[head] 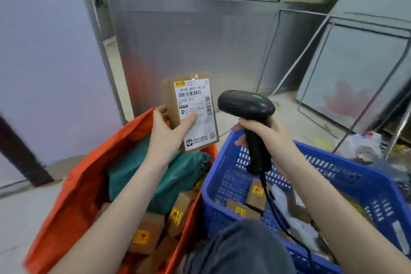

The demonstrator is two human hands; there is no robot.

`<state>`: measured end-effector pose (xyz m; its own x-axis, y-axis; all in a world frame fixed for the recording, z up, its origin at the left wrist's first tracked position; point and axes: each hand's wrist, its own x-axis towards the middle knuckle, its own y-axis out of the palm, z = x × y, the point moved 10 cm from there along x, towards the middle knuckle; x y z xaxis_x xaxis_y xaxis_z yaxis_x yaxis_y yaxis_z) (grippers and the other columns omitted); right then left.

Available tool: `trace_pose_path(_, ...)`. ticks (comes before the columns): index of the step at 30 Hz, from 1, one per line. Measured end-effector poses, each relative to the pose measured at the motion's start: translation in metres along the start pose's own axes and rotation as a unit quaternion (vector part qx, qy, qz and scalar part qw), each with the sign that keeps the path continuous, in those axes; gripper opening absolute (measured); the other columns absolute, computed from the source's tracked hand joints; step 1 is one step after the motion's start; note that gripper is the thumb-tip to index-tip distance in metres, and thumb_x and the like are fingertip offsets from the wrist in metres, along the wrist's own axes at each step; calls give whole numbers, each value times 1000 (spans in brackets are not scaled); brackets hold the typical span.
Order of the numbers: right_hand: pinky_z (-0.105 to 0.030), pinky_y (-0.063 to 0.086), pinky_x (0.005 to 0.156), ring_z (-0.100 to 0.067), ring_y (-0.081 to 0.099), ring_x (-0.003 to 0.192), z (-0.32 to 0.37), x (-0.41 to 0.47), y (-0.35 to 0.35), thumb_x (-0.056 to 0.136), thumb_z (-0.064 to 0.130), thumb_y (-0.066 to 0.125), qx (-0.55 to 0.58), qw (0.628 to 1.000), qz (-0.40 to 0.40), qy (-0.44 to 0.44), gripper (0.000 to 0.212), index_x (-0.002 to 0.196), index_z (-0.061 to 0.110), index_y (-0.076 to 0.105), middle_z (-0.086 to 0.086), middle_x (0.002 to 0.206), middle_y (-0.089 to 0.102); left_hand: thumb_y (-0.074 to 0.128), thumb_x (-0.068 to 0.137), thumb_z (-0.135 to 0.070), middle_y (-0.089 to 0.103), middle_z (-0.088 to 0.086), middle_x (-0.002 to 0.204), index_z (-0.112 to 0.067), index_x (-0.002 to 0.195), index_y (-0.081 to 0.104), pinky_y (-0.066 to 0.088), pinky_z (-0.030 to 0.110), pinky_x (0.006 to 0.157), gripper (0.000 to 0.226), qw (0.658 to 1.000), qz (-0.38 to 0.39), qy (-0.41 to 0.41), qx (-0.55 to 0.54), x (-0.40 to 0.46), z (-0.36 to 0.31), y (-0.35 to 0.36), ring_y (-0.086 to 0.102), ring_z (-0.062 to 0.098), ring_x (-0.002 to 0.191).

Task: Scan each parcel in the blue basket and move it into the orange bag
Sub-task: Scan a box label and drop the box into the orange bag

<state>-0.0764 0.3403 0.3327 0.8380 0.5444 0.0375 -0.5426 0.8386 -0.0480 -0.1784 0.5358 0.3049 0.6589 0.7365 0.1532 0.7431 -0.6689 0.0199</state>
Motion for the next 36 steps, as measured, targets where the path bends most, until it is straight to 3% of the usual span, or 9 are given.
trace_pose_path(2, -42, 54, 78, -22, 67, 65, -12, 8, 32, 87, 17, 65, -17, 999, 26, 17, 25, 111, 10, 59, -7, 89, 72, 76, 80, -26, 60, -15, 107, -21, 122, 42, 50, 16, 80, 54, 999, -16, -10, 33, 2, 17, -42, 58, -13, 91)
trace_pose_path(5, -28, 54, 67, -13, 66, 62, -32, 13, 74, 87, 16, 64, -51, 996, 69, 27, 26, 112, 9, 59, -8, 92, 71, 79, 76, -33, 61, -9, 118, -25, 124, 42, 50, 34, 92, 61, 995, -28, -46, 87, 2, 55, -96, 59, 8, 107)
trace_pose_path(8, -21, 51, 61, -8, 62, 56, -53, 16, 106, 88, 12, 64, -67, 992, 97, 43, 20, 107, 16, 58, -5, 89, 69, 80, 76, -28, 62, -2, 119, -24, 119, 43, 49, 36, 96, 57, 989, -36, -86, 117, -5, 95, -127, 60, 13, 110)
trace_pose_path(11, -21, 50, 60, -12, 62, 55, -73, 20, 127, 88, 11, 63, -94, 987, 115, 57, 26, 113, 11, 56, -3, 85, 70, 75, 81, -31, 59, 3, 129, -21, 126, 45, 45, 36, 102, 55, 985, -7, -137, 106, -13, 131, -129, 57, 14, 116)
trace_pose_path(17, -34, 49, 62, -20, 58, 54, -90, 29, 131, 90, 12, 60, -116, 983, 124, 66, 20, 110, 12, 57, -6, 86, 71, 64, 88, -36, 43, 0, 147, -20, 141, 39, 32, 33, 114, 61, 986, 37, -147, 71, -9, 142, -105, 40, 11, 135)
trace_pose_path(24, -27, 49, 57, -16, 55, 51, -60, 29, 72, 86, 12, 62, -128, 989, 69, 39, 12, 97, 7, 62, -12, 81, 71, 59, 93, -31, 45, -4, 145, -19, 141, 41, 31, 24, 111, 53, 991, 74, -84, 68, 3, 94, -57, 42, 7, 133)
trace_pose_path(30, -22, 45, 53, -17, 53, 53, -36, 13, -36, 86, 14, 62, -139, 990, -10, 29, 16, 100, 6, 61, -3, 70, 68, 60, 93, -16, 52, 2, 138, -14, 133, 48, 36, 11, 99, 42, 990, 129, -47, 44, 2, 58, 38, 47, 9, 128)
trace_pose_path(33, -30, 47, 60, -20, 54, 55, -28, -2, -103, 87, 16, 63, -165, 985, -51, 25, 9, 94, 12, 61, -13, 75, 69, 60, 92, -12, 51, 5, 138, -8, 134, 47, 35, 20, 106, 44, 982, 181, -33, 50, -7, 47, 107, 46, 13, 130)
trace_pose_path(36, -37, 45, 62, -22, 55, 54, -29, -19, -169, 85, 15, 64, -185, 977, -99, 30, 11, 89, 5, 64, -24, 71, 64, 62, 92, -18, 51, 0, 137, -13, 136, 46, 34, 19, 105, 48, 970, 238, -15, 56, -23, 36, 176, 46, 10, 128)
